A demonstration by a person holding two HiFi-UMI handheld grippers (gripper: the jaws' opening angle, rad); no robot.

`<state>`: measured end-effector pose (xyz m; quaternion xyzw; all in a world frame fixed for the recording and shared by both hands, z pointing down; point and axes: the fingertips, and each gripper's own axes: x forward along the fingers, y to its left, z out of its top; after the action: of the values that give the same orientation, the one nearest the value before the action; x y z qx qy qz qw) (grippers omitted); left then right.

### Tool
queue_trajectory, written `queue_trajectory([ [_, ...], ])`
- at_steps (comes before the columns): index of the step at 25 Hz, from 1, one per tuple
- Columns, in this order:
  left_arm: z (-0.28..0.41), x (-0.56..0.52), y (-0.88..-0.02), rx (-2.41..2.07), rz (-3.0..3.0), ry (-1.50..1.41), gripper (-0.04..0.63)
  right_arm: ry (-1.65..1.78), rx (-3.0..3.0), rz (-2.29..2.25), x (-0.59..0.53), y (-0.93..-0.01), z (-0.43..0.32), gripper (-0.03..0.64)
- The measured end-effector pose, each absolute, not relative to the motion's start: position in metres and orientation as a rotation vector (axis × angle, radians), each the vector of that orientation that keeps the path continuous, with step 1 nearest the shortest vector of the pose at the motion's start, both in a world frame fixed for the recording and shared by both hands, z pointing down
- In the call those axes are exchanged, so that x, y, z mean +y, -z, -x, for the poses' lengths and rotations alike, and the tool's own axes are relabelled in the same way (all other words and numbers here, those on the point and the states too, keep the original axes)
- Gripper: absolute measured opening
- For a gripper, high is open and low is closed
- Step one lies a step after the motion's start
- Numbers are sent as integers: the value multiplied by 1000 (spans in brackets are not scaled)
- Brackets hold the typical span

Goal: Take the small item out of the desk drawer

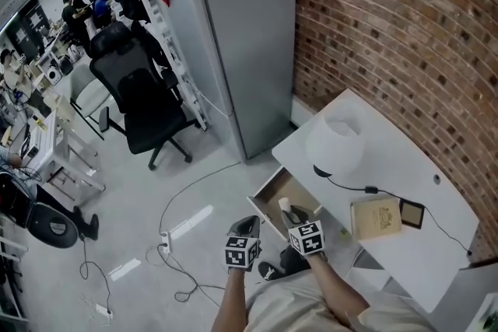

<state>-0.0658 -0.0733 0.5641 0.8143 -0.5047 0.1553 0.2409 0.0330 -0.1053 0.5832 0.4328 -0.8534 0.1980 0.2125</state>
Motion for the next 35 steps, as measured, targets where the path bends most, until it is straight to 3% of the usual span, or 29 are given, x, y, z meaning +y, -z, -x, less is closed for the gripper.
queue_trajectory([
  [35,54,-89,-563,-1353,-2242,-432,17,-575,-2356,-1193,-118,-590,-44,143],
])
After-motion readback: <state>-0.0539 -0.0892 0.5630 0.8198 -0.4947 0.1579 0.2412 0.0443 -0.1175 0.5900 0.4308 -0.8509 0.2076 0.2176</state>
